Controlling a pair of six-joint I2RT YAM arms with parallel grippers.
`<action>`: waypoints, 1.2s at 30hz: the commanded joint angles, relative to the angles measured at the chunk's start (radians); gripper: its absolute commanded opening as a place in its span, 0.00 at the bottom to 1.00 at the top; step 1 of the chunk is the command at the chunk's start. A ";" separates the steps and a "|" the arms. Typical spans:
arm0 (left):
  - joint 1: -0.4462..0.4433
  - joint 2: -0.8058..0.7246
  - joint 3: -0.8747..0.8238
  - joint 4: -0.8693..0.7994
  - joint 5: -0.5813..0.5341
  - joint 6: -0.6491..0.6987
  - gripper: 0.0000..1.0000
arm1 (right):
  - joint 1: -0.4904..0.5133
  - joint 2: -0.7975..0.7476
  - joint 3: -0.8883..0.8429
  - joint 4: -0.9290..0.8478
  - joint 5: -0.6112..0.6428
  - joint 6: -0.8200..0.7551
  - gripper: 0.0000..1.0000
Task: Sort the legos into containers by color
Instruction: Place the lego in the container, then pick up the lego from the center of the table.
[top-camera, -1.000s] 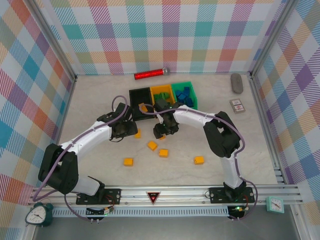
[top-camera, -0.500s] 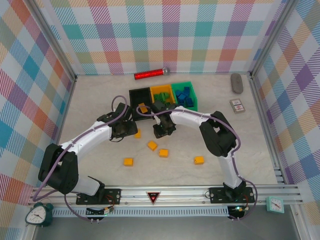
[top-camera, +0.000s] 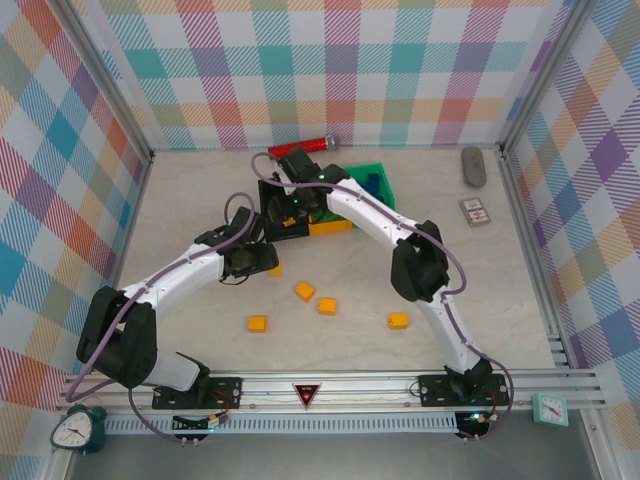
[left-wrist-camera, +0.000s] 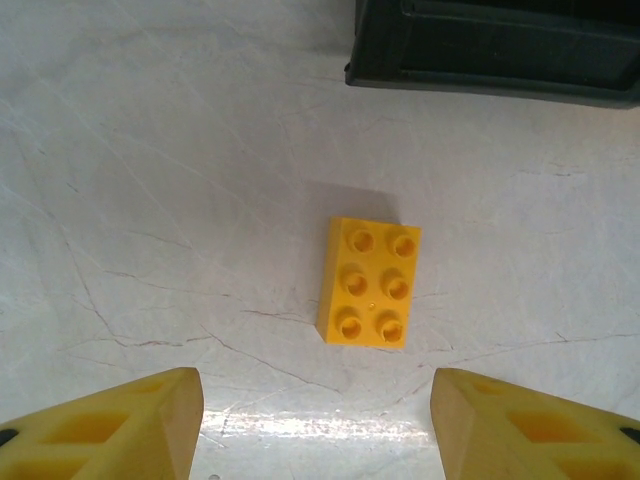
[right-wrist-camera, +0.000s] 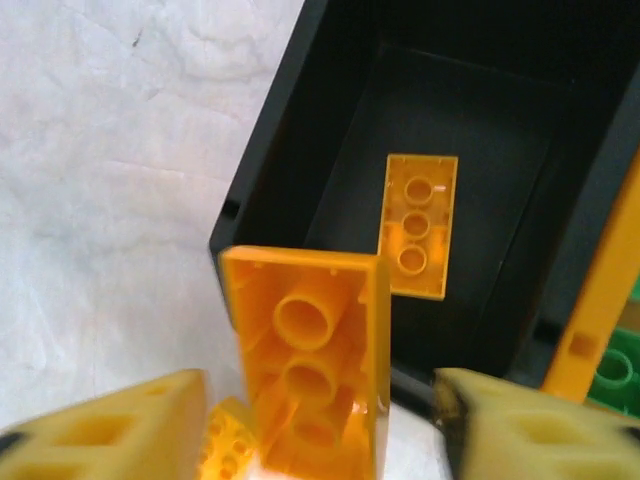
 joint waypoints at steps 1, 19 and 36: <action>0.010 0.016 -0.011 0.036 0.044 -0.013 0.63 | -0.008 0.053 0.078 -0.109 -0.014 -0.001 0.73; 0.004 0.371 0.212 -0.026 0.063 0.063 0.51 | -0.009 -0.522 -0.744 0.115 0.016 0.015 0.74; -0.011 0.287 0.454 -0.176 0.007 0.098 0.26 | 0.096 -0.587 -1.090 0.267 -0.116 0.020 0.76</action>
